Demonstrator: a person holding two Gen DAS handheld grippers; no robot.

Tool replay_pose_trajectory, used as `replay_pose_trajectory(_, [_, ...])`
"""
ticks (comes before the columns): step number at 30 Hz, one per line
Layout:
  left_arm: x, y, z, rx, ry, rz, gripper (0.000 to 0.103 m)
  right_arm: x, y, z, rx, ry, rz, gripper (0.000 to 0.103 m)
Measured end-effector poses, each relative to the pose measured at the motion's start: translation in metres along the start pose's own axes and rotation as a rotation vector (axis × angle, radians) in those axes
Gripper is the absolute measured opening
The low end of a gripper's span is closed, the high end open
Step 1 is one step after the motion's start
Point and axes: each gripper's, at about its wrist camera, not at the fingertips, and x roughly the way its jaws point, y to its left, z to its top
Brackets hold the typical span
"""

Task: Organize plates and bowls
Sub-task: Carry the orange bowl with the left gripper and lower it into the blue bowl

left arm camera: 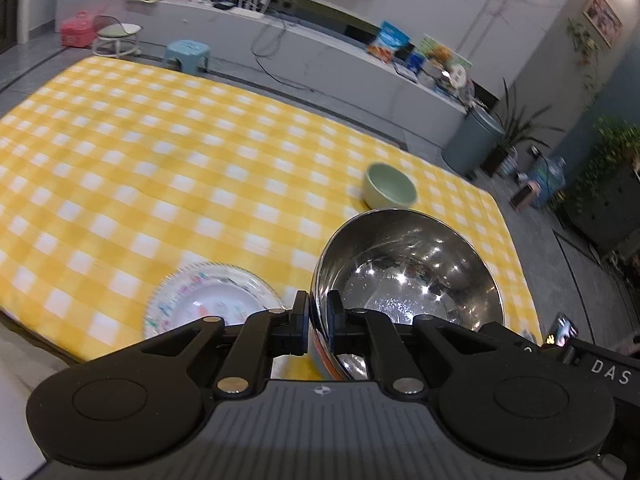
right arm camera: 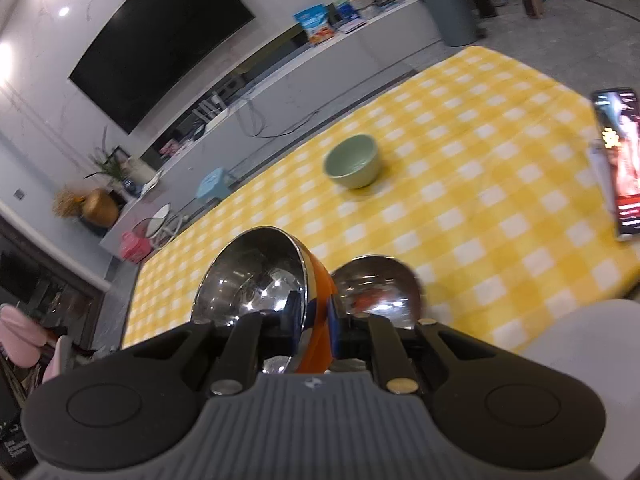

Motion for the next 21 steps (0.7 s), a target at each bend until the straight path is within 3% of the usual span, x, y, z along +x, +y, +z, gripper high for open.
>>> replay_pose_trajectory(10, [0.026,-0.015,-0.009,0.029,0.068,-0.021,0.010,0.004,-0.021,0.001,0.015,-0.016,-0.067,0.010])
replay_pose_trajectory(21, [0.046,-0.022,-0.010,0.075,0.072,0.010,0.010,0.030,-0.036,0.002,0.033,0.010,-0.092,0.009])
